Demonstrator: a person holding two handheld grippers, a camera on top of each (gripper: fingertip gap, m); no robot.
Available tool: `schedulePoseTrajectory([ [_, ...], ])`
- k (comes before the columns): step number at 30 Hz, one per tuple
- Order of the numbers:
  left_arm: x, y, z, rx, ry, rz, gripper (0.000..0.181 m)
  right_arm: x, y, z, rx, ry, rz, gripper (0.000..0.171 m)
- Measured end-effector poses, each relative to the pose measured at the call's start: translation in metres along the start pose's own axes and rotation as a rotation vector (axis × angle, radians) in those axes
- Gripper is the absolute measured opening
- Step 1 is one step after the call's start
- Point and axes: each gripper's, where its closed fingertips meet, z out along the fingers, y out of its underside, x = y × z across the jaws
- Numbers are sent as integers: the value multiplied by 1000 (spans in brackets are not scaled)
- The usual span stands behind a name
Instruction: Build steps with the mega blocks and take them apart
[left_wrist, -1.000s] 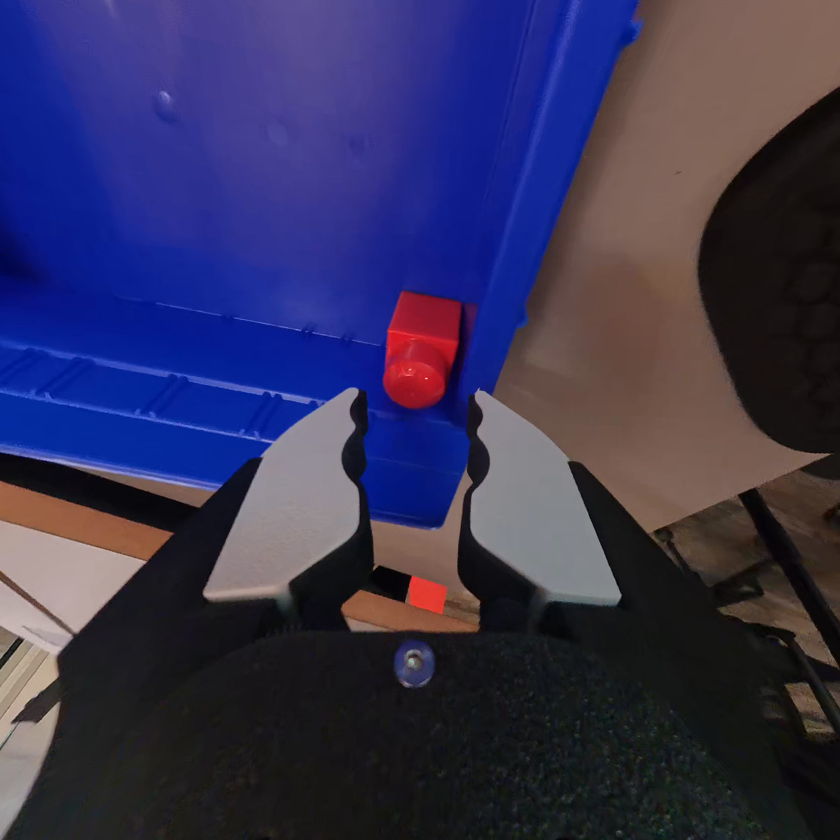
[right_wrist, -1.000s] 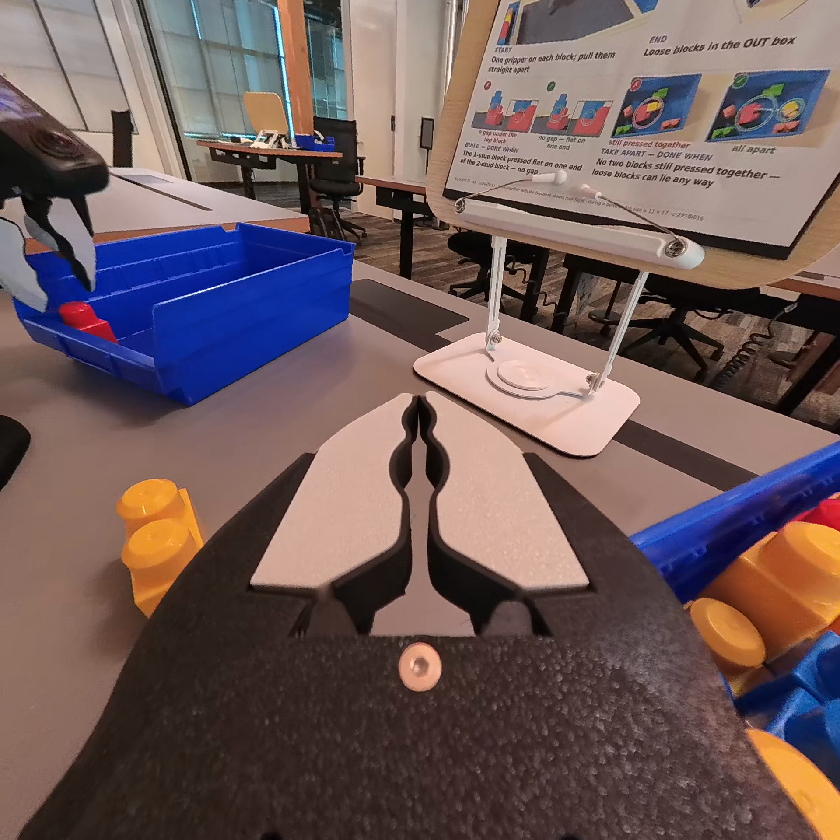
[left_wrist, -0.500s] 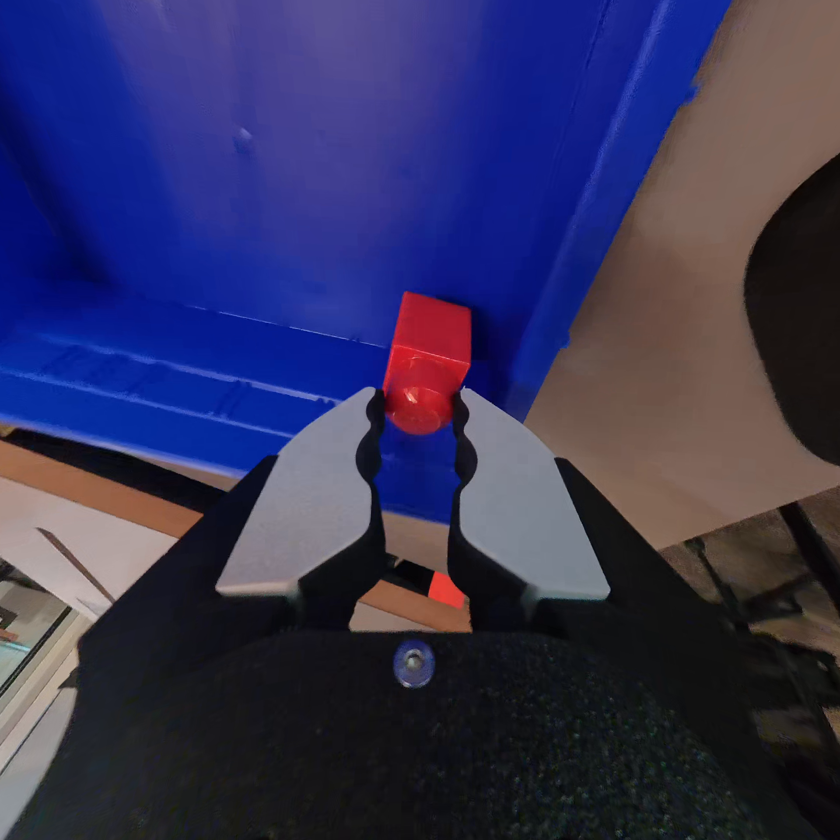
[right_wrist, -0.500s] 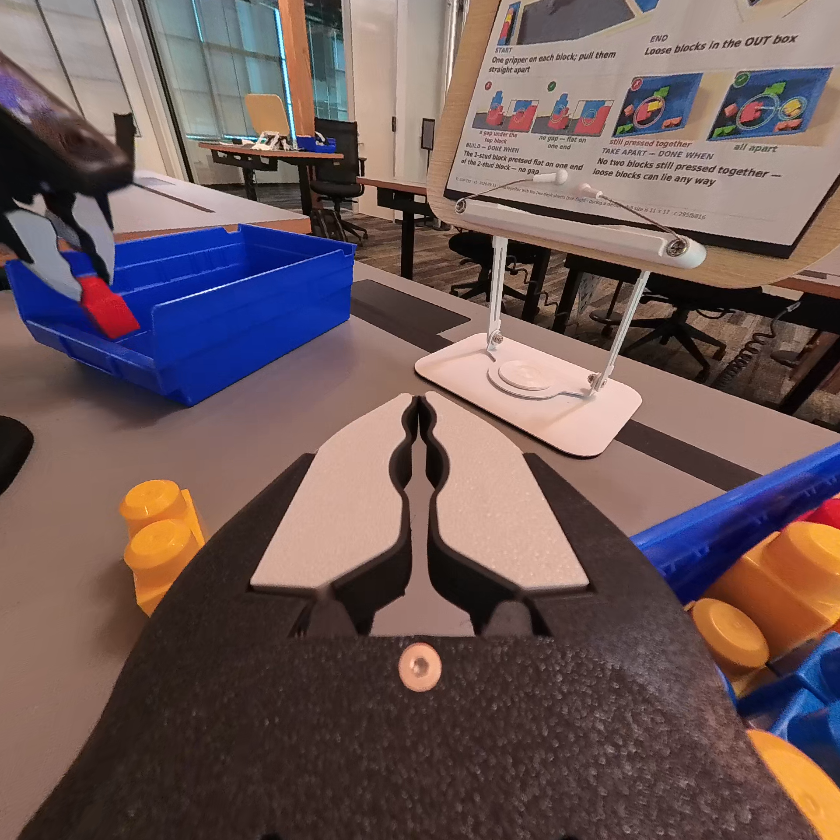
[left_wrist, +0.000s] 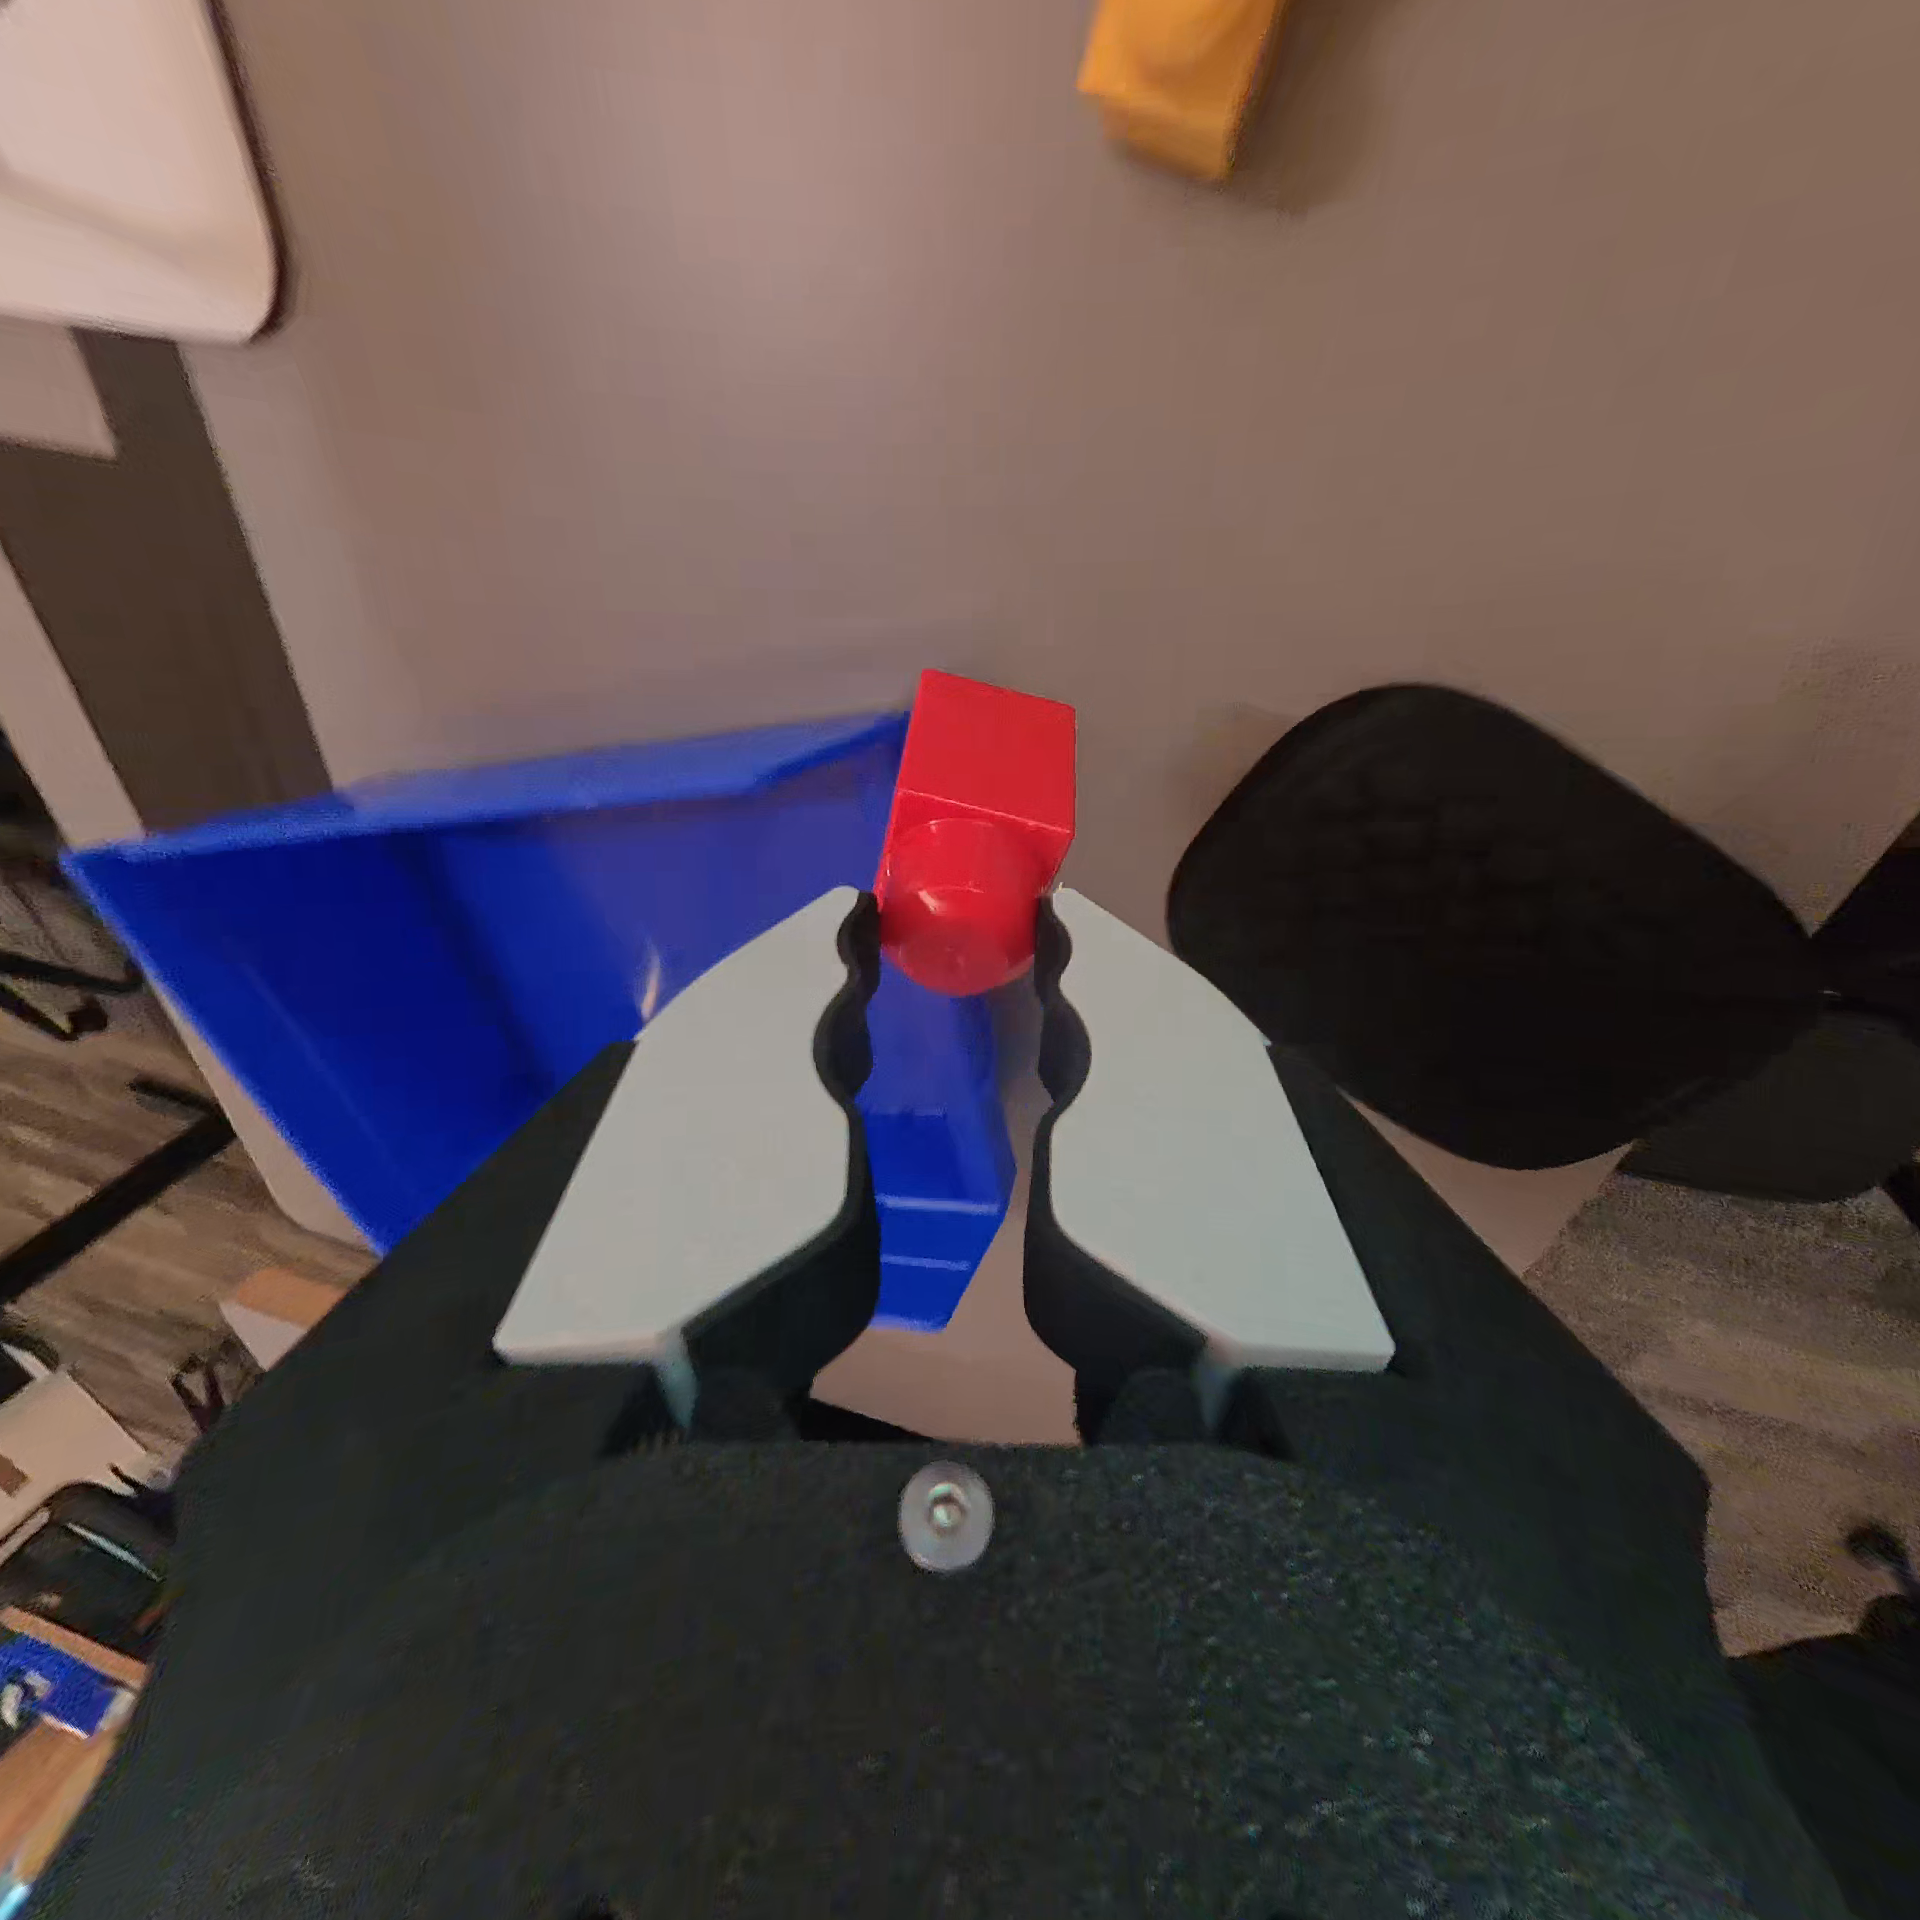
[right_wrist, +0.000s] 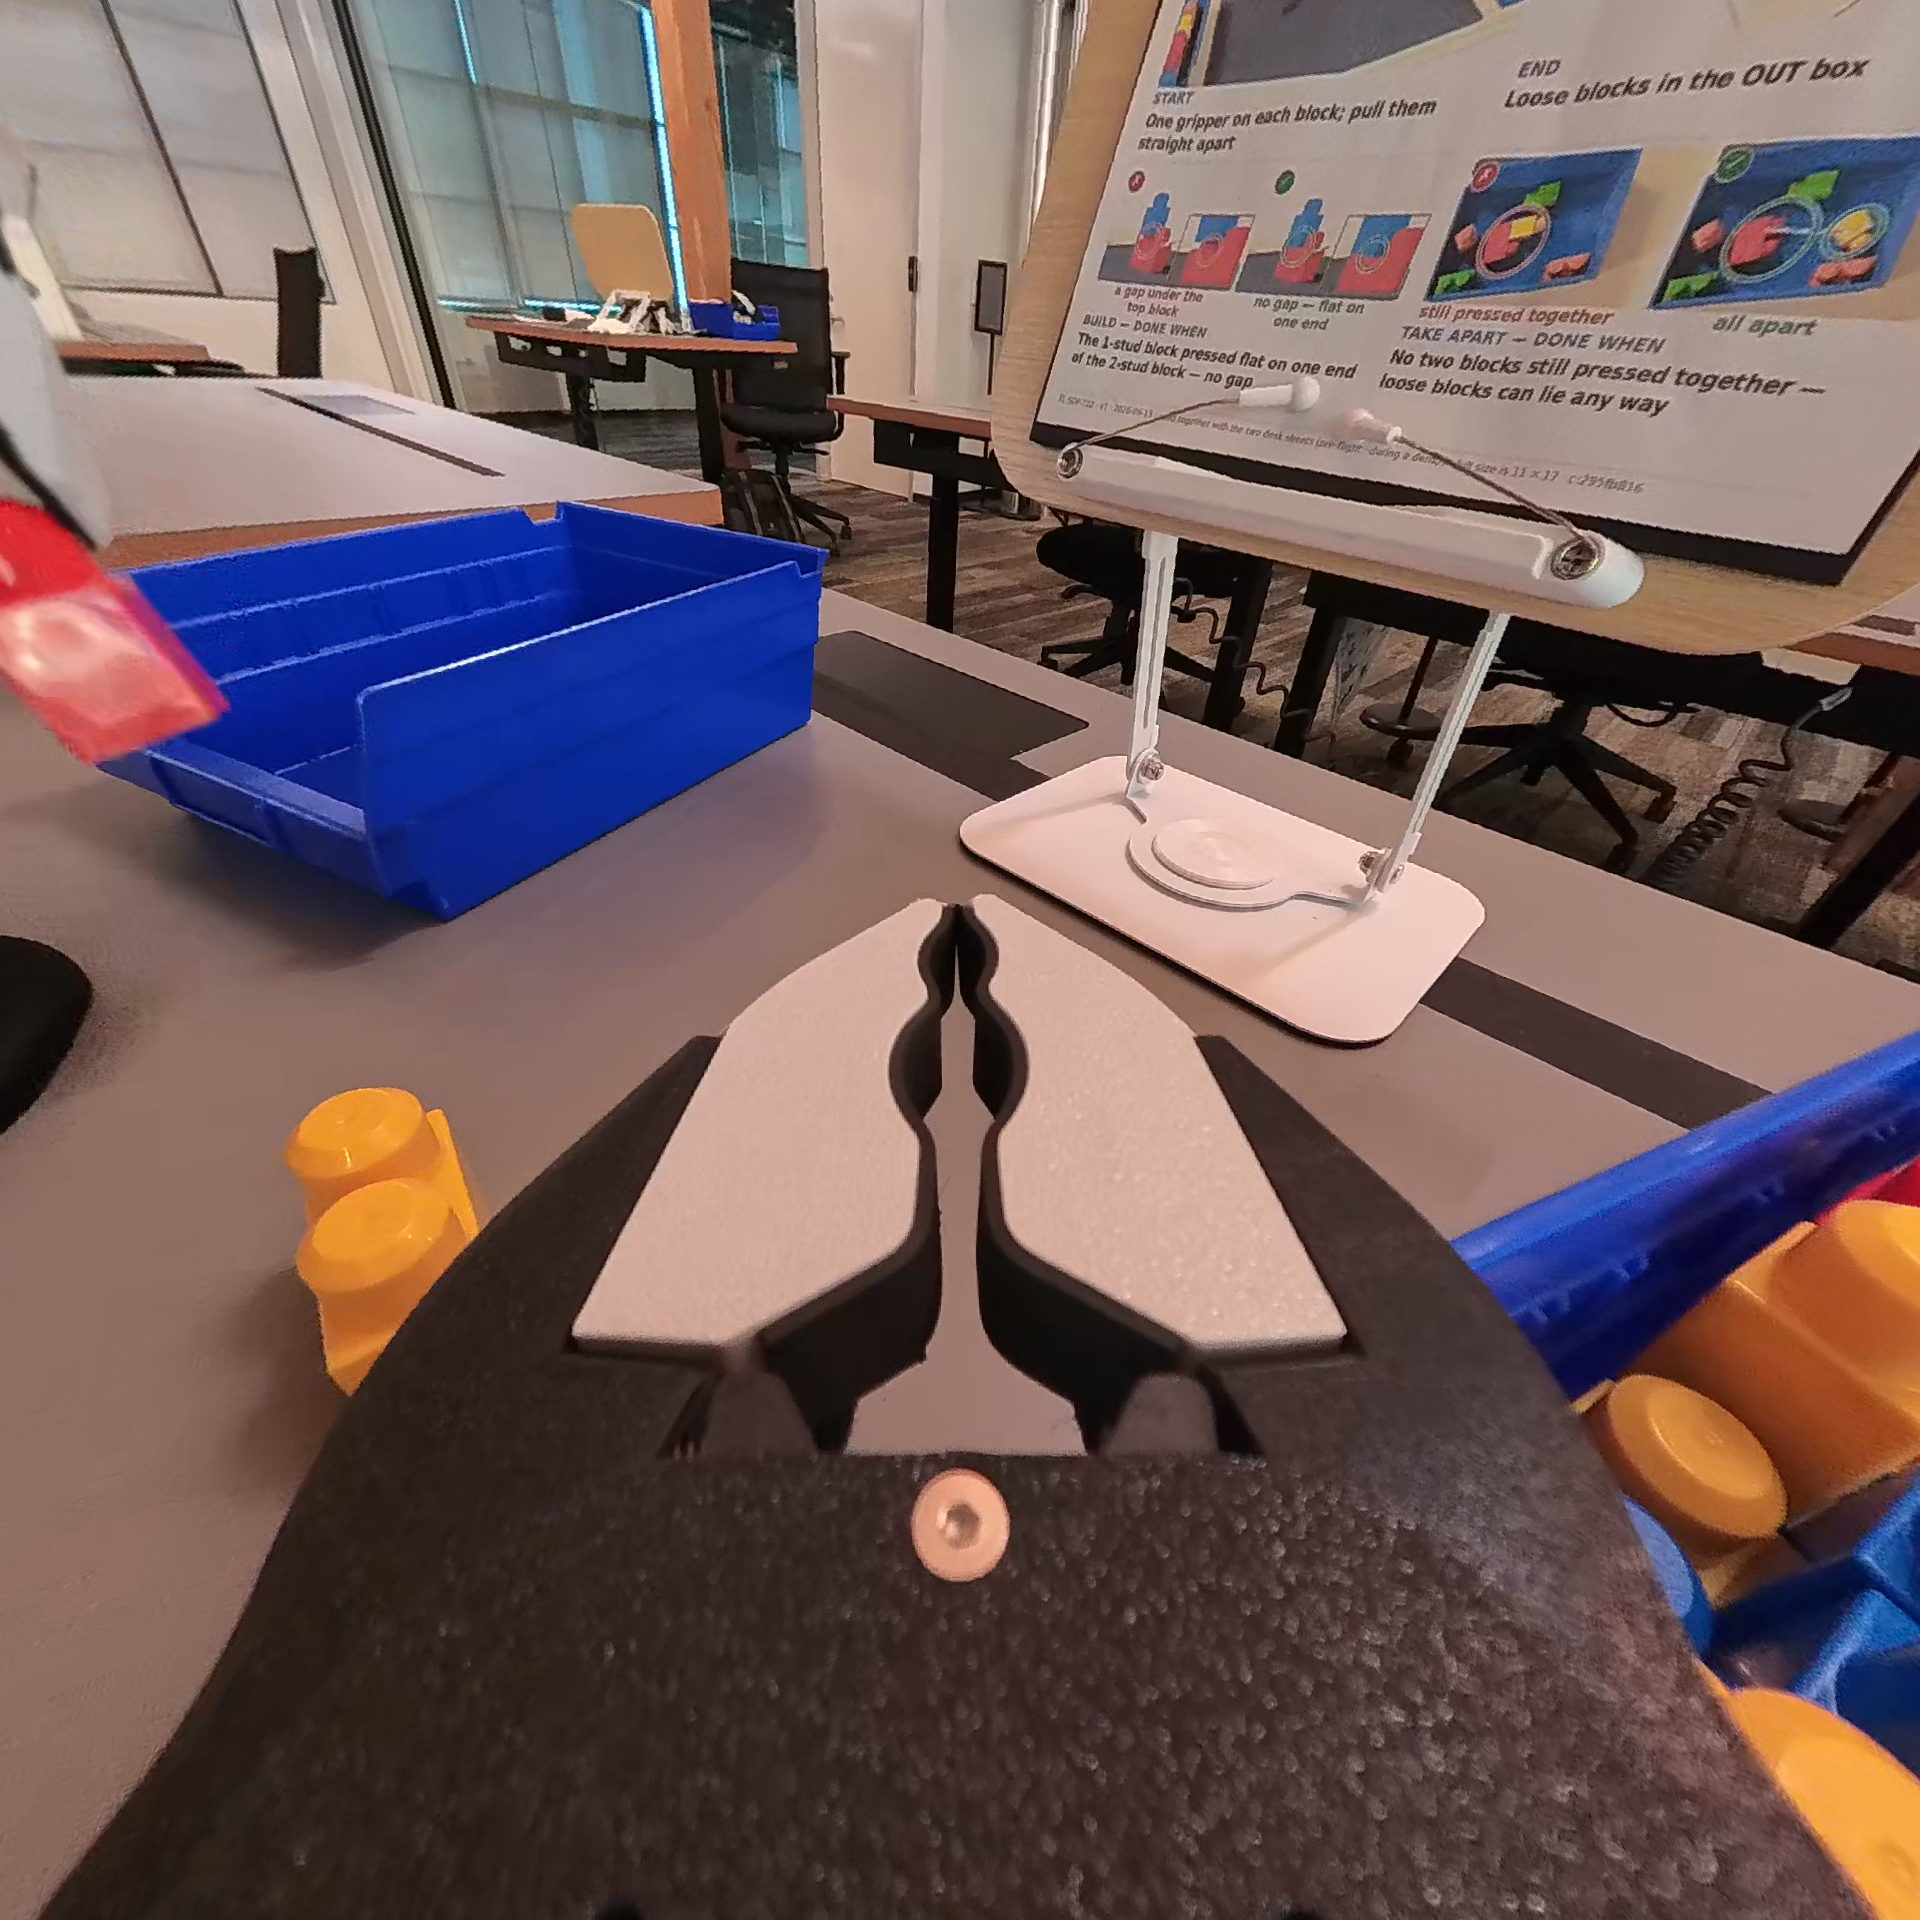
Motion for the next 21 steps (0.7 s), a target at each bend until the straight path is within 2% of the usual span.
schedulePoseTrajectory([
  [8,45,-59,54,-62,121,137,29,-1,-1,0,1,-5,-6,0],
  [16,53,-71,84,-124,157,148,29,-4,-1,0,-6,-22,-9,0],
  [21,48,-81,91,-85,156,117,29,-4,-1,0,-5,-24,-10,0],
])
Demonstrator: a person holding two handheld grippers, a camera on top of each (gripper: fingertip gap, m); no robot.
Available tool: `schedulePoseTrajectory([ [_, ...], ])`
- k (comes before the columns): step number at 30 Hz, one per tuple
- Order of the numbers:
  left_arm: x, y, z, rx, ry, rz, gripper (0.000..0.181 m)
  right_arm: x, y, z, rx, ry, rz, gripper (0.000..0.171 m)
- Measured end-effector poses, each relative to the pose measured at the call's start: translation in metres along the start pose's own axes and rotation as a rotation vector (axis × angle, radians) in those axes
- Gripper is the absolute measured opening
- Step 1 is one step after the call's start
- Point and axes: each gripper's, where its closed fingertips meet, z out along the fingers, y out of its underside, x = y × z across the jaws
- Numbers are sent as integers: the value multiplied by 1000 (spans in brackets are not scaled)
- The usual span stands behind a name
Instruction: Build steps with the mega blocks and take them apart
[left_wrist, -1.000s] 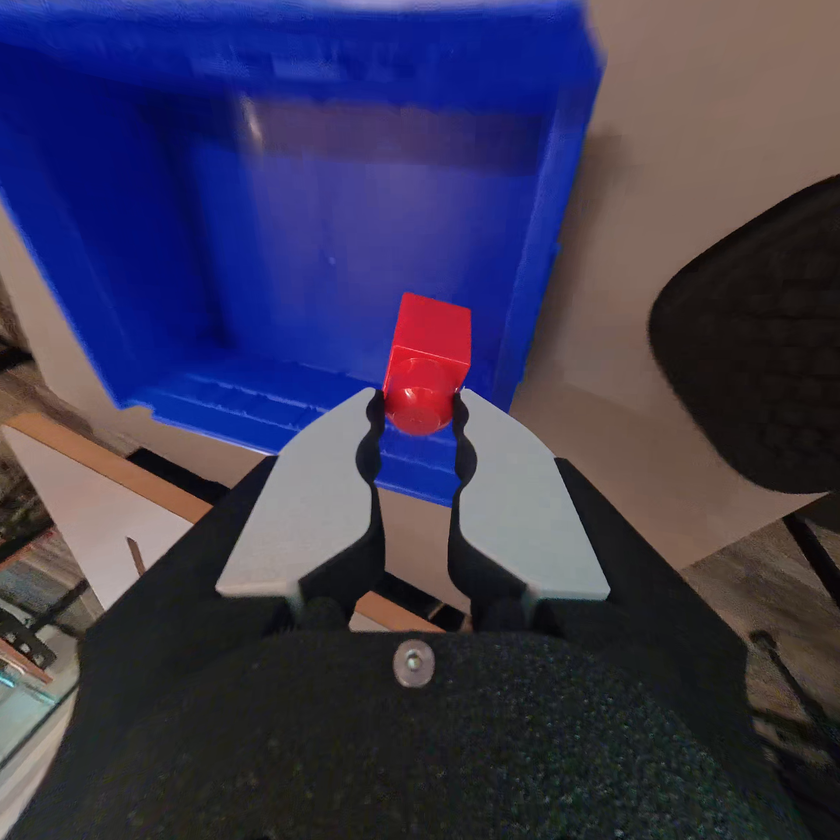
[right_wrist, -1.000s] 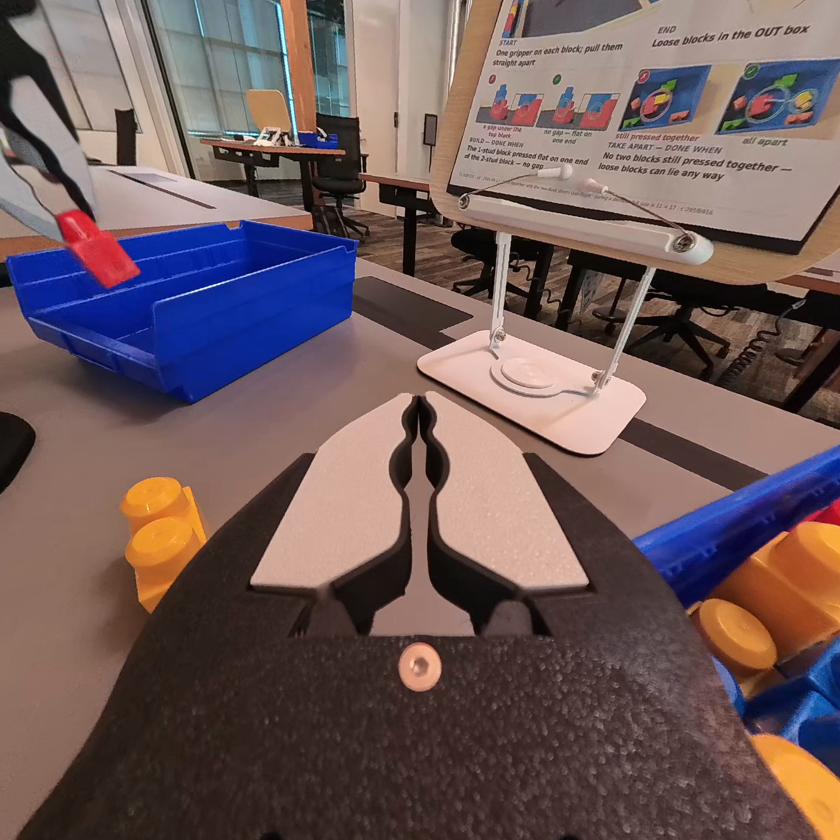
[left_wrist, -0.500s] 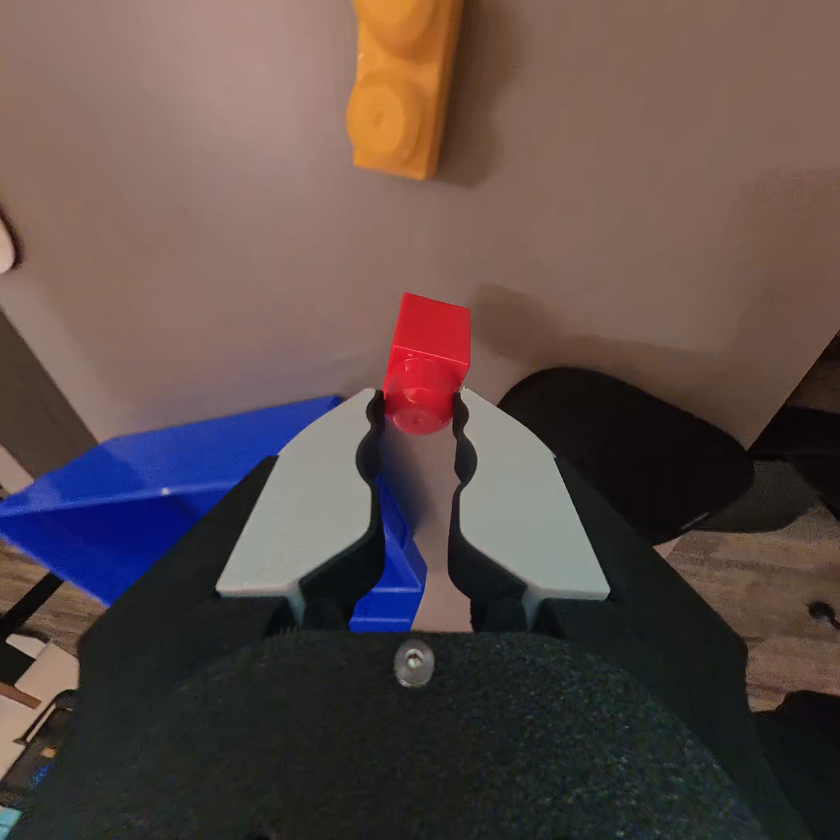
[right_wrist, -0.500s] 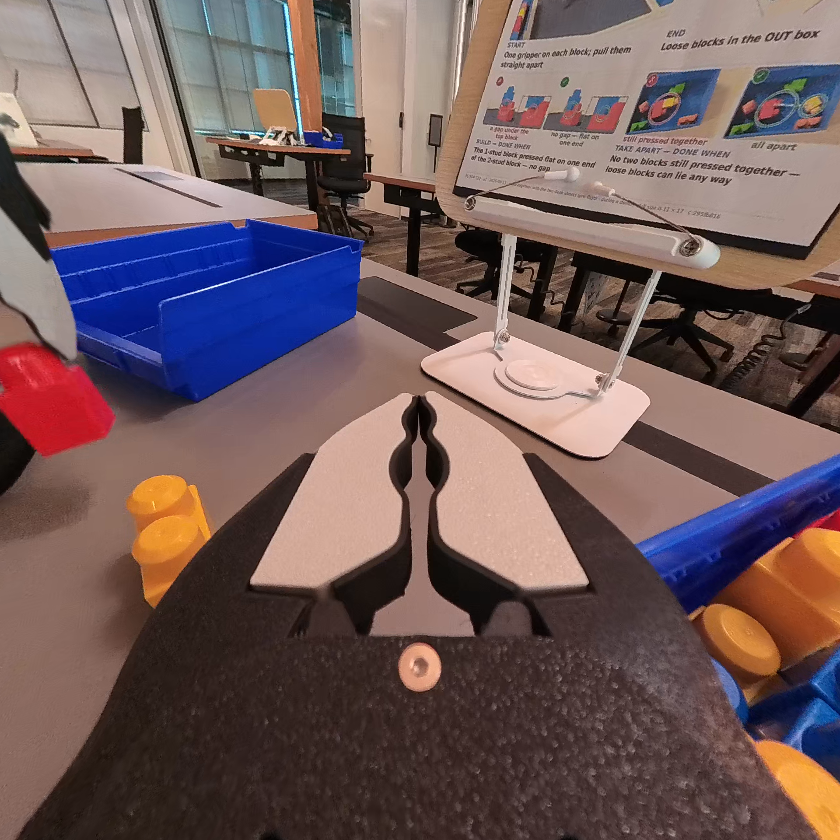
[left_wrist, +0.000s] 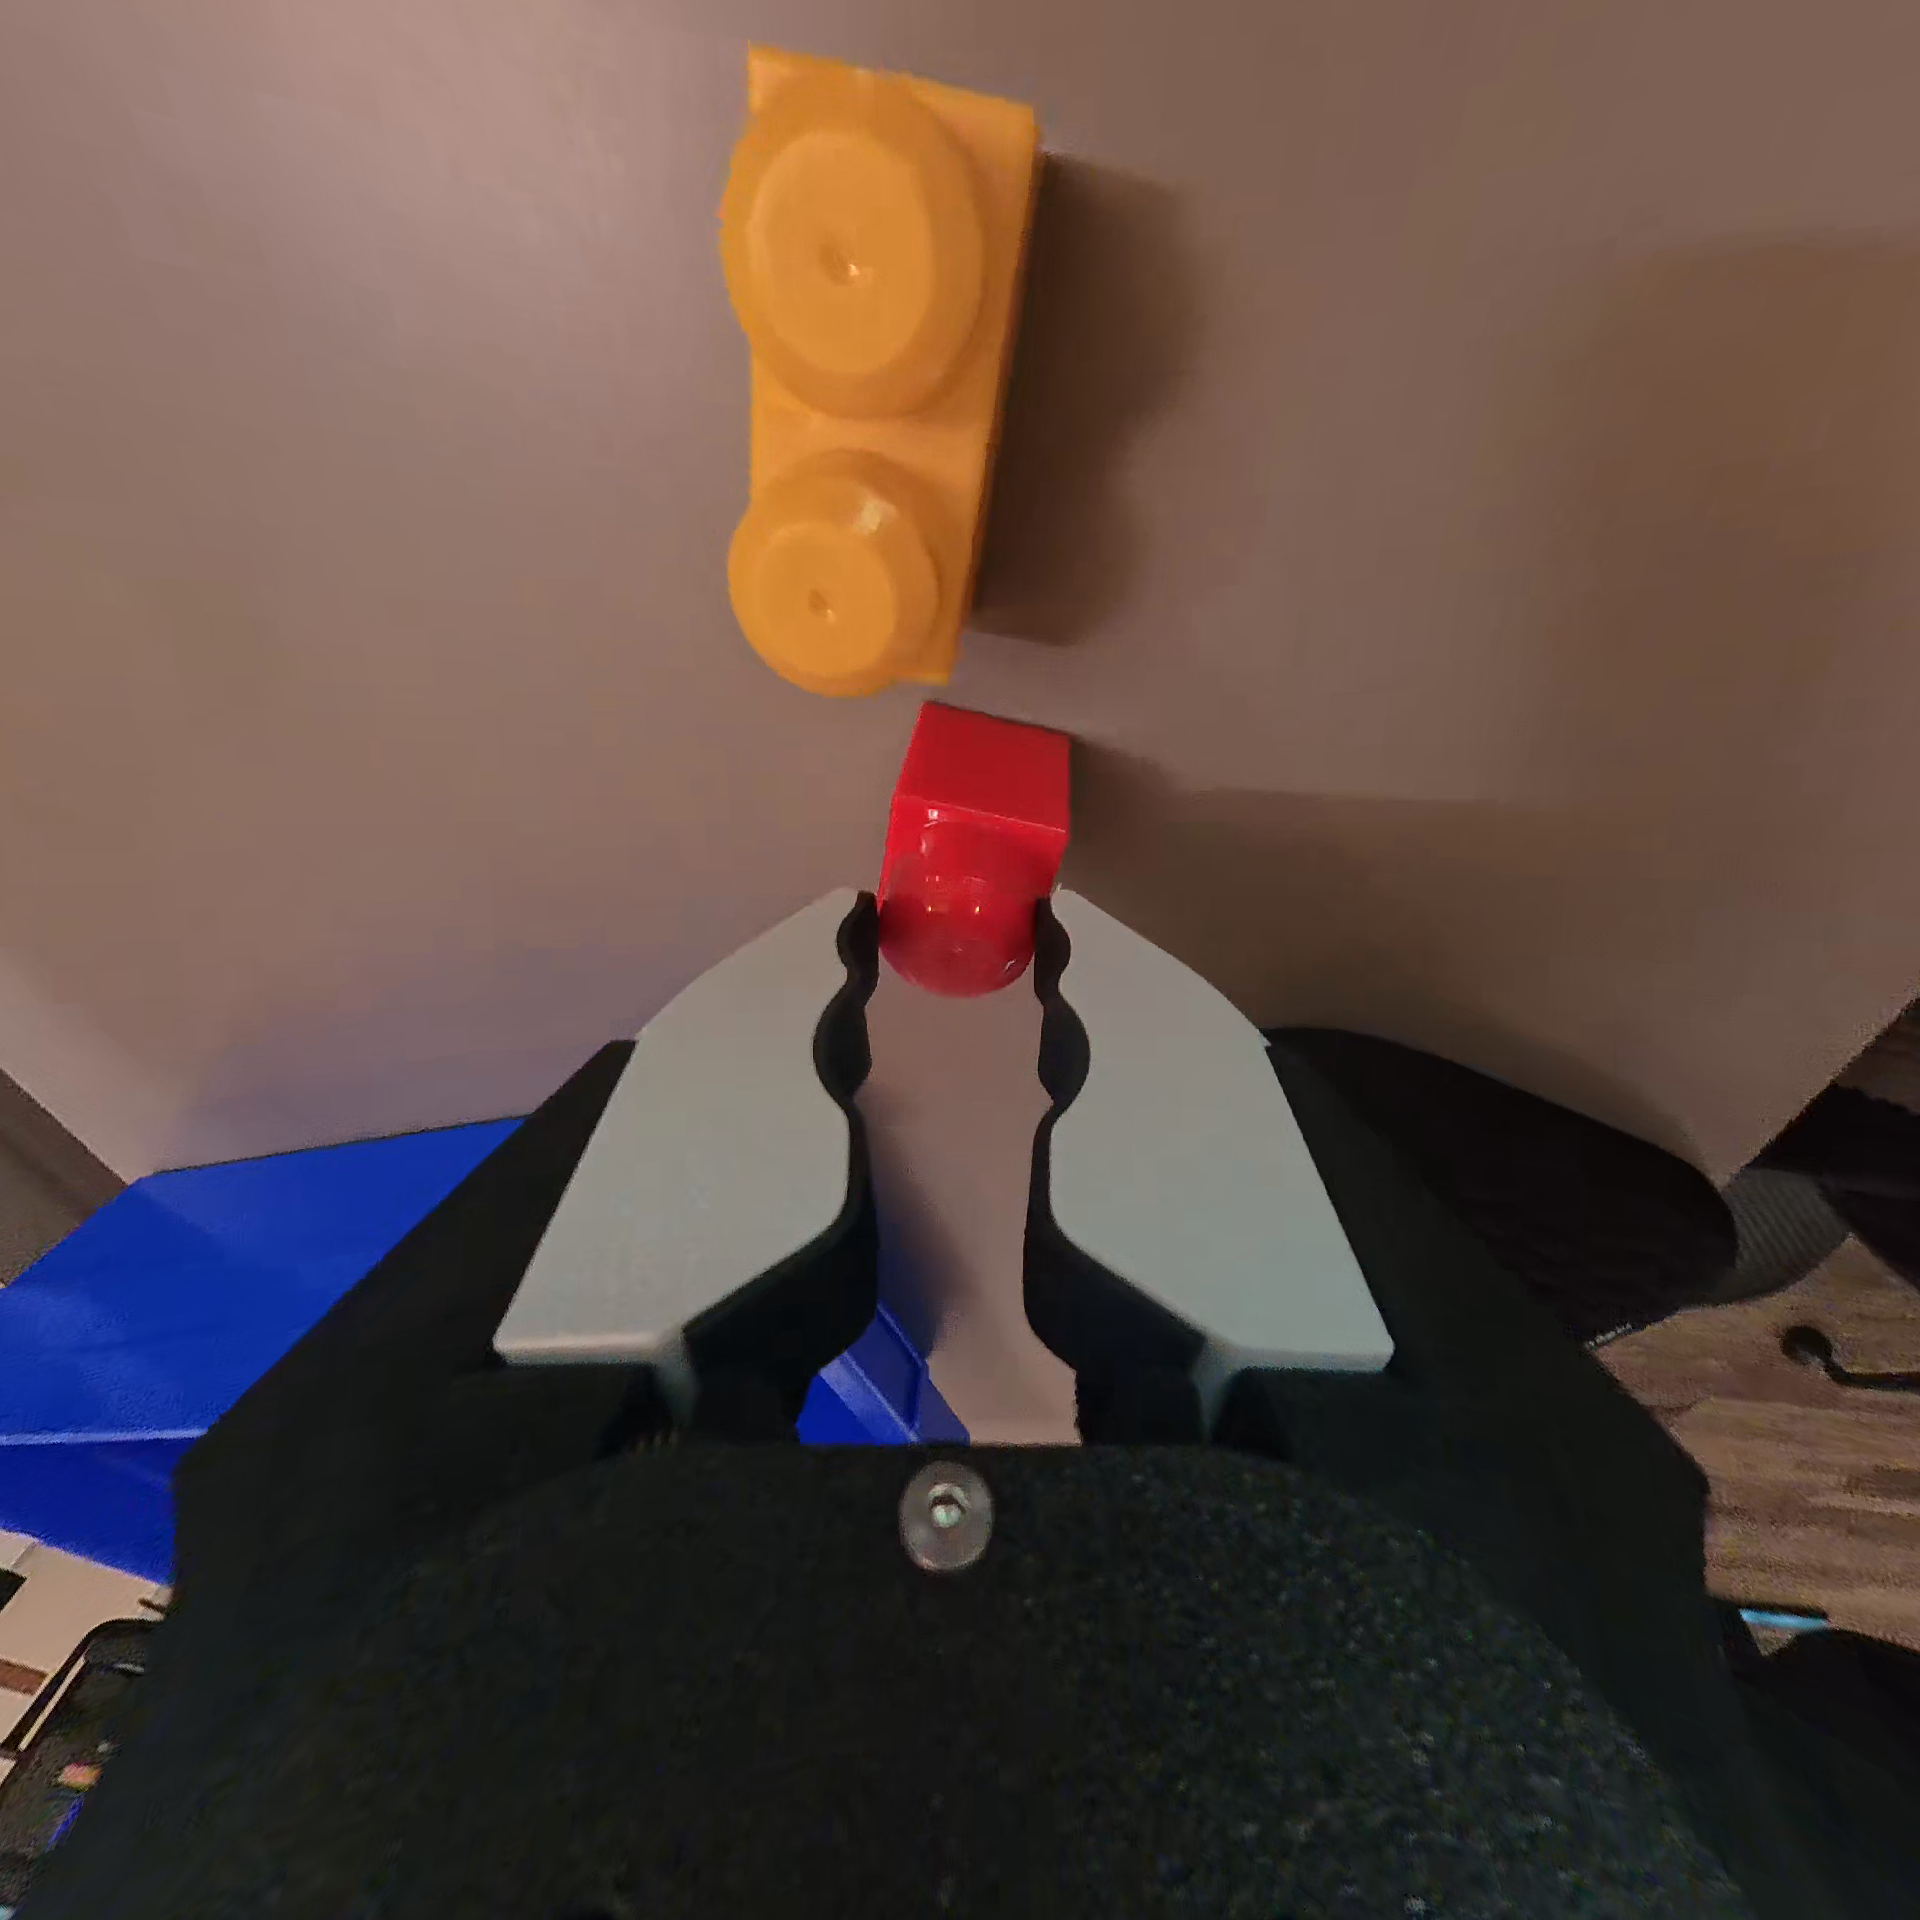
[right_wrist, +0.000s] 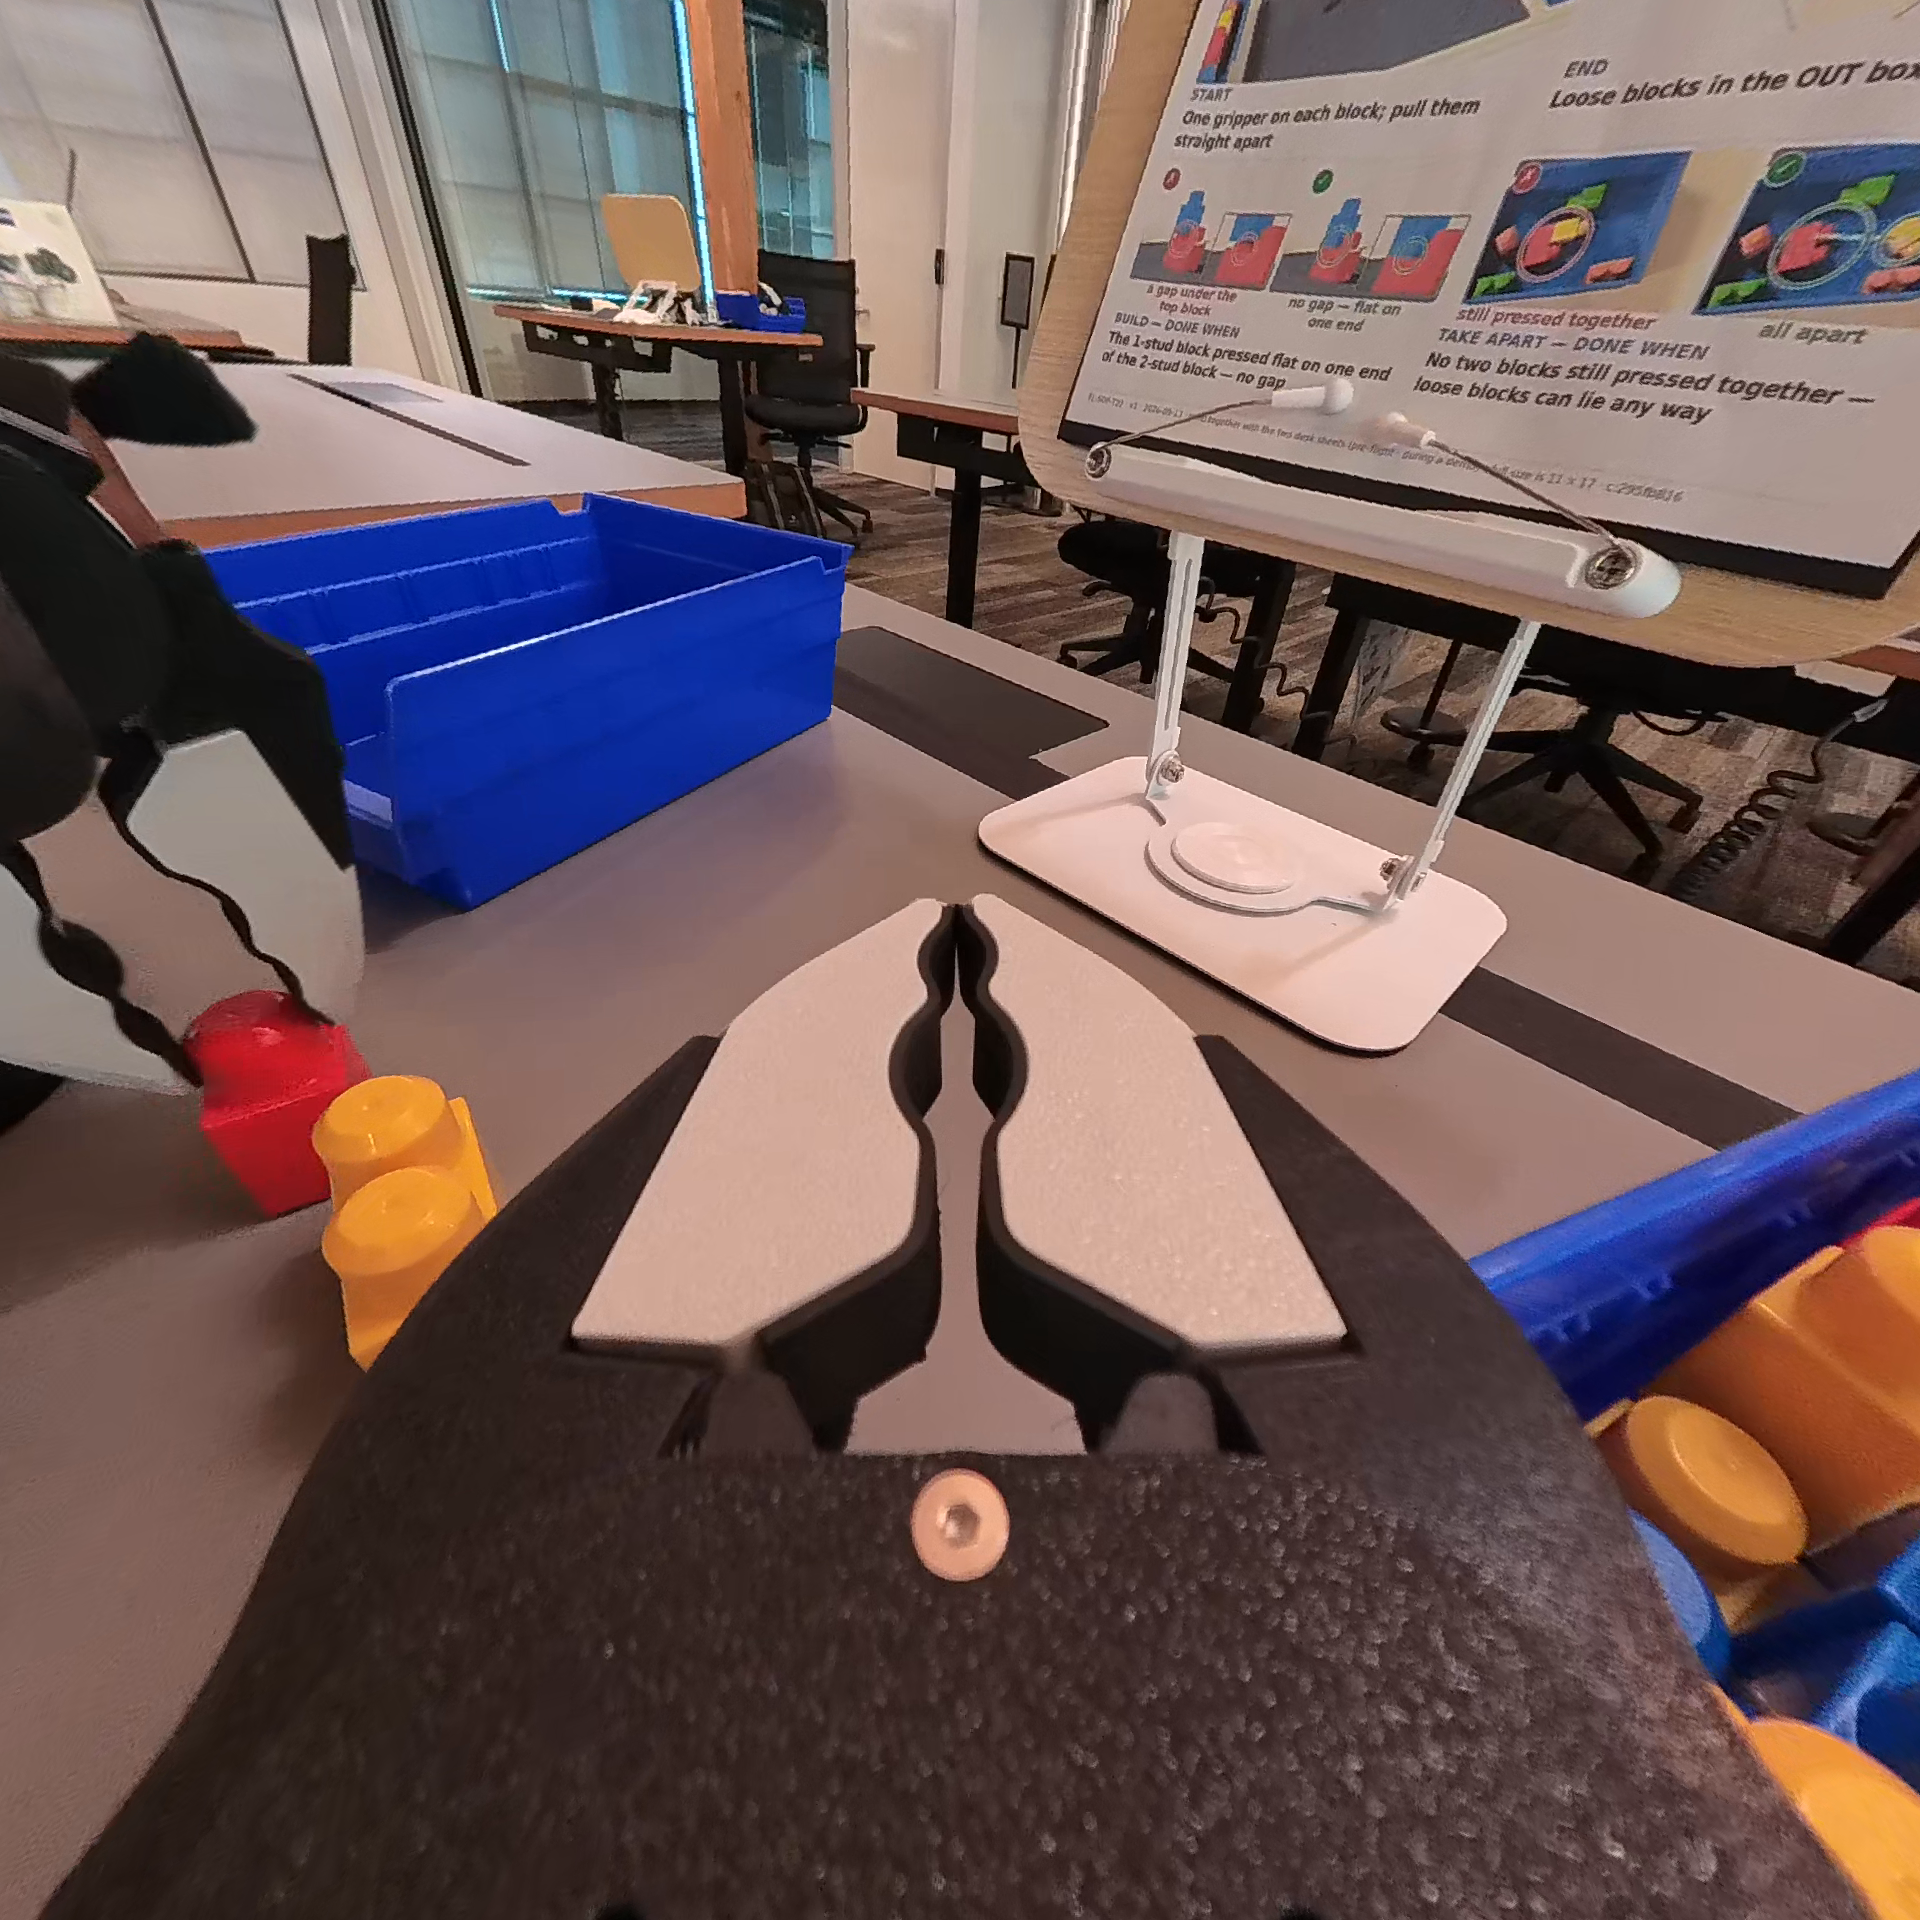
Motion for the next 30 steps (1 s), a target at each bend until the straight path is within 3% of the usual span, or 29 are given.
schedulePoseTrajectory([
  [5,-10,-11,-2,87,-33,-24,35,-6,1,0,-8,-40,0,0],
  [9,-16,-15,-16,218,-59,-63,49,-34,9,1,-82,-218,-38,5],
  [14,-25,-29,-40,501,-135,-159,49,-83,46,-13,-327,-515,-131,31],
  [17,-31,-37,-50,684,-185,-224,48,-101,68,-21,-452,-604,-184,50],
  [20,-39,-44,-62,892,-228,-294,47,-112,84,-22,-533,-625,-218,58],
  [25,-59,-42,-85,1235,-288,-436,45,-119,106,-14,-607,-592,-256,59],
  [28,-64,-41,-96,1397,-255,-476,46,-121,112,-11,-627,-575,-288,37],
  [30,-58,-43,-97,1445,-200,-457,47,-123,109,-17,-630,-611,-300,36],
])
